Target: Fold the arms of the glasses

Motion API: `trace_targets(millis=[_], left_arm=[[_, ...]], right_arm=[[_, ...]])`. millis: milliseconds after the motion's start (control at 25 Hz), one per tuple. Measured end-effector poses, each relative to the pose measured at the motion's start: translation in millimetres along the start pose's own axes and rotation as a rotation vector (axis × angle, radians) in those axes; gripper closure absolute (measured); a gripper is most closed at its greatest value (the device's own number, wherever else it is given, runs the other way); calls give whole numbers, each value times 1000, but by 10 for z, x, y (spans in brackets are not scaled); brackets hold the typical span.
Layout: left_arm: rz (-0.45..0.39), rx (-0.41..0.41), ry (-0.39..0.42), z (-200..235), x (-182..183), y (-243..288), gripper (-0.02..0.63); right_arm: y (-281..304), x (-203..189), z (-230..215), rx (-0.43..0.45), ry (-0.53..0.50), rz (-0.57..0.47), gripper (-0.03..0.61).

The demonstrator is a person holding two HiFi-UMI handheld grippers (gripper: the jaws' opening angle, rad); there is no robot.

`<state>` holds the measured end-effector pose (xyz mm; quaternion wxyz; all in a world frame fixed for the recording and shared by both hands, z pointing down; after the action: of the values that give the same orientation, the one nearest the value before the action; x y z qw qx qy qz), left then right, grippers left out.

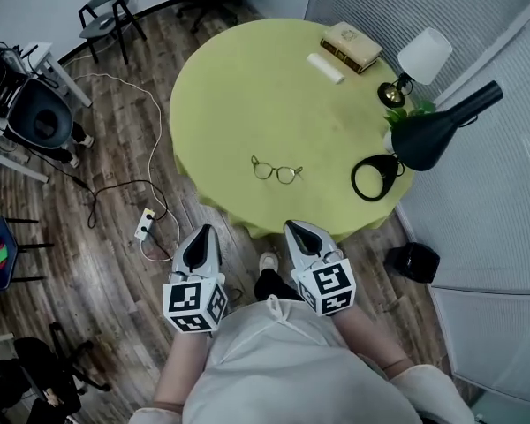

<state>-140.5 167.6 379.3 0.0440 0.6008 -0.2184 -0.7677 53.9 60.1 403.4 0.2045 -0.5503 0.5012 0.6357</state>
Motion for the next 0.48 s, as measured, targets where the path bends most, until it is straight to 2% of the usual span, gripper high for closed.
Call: trace_targets(millis=[240,480], left_arm=[[30,-34,38,-243,268,824,607],[54,-60,60,-348,371,1262,607]], right_arm=[[309,198,-722,-37,24,-4,578],[438,221,-1158,-102,59,17,578]])
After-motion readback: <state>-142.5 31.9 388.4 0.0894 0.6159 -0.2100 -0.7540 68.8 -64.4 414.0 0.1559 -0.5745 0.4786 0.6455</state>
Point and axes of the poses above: the fingertips, and each gripper's own axes: y forward along the fingers, z to its left, x out of its top, the point moved 8 cm from there along -y, backward along the fingers, and after that the axes turned 3 degrees about x, right-handed, at the moved point
